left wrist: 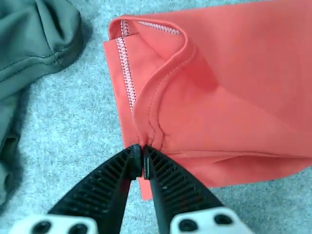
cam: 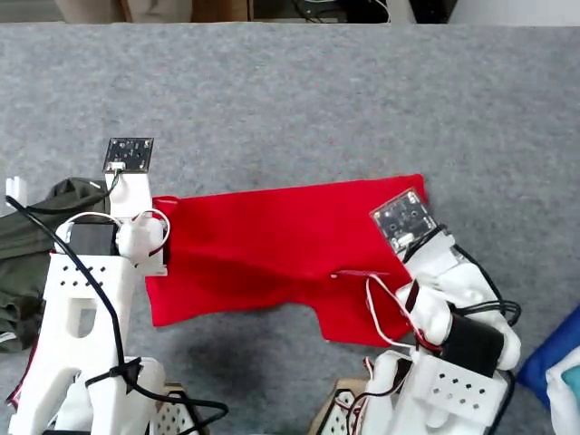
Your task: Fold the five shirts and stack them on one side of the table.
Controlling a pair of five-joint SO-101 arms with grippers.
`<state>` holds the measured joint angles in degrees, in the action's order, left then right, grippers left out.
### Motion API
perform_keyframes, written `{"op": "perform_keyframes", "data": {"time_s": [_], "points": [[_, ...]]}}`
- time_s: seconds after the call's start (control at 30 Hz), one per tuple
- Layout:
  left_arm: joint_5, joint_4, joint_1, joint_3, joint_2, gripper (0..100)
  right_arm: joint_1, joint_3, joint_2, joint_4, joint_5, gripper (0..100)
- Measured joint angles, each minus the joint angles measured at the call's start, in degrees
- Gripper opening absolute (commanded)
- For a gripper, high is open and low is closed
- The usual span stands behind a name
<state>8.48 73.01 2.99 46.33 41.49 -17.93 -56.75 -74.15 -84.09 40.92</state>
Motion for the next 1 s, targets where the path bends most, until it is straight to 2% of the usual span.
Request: {"op": "perform_keyframes", "data": {"time_s": [0.4, 0.57, 0.7, 0.9, 1.0], "points": [[0.0, 0.0, 0.0, 0.0, 0.0, 2, -0.2, 0.0, 0.0, -5.5, 10.6, 0.5], [0.0, 3.6, 0.0, 0.0, 0.6, 2, -6.6, -0.4, -0.4, -5.5, 13.5, 0.6], [0.0, 6.6, 0.0, 0.2, 0.6, 2, -9.9, -0.4, -0.4, -5.5, 16.4, 6.8], [0.0, 8.3, 0.0, 0.2, 0.6, 2, -10.3, -0.4, -0.4, -8.1, 22.0, 15.1], [0.0, 8.3, 0.0, 0.2, 0.6, 8, -10.3, -0.4, -0.4, -8.4, 24.0, 15.4]]}}
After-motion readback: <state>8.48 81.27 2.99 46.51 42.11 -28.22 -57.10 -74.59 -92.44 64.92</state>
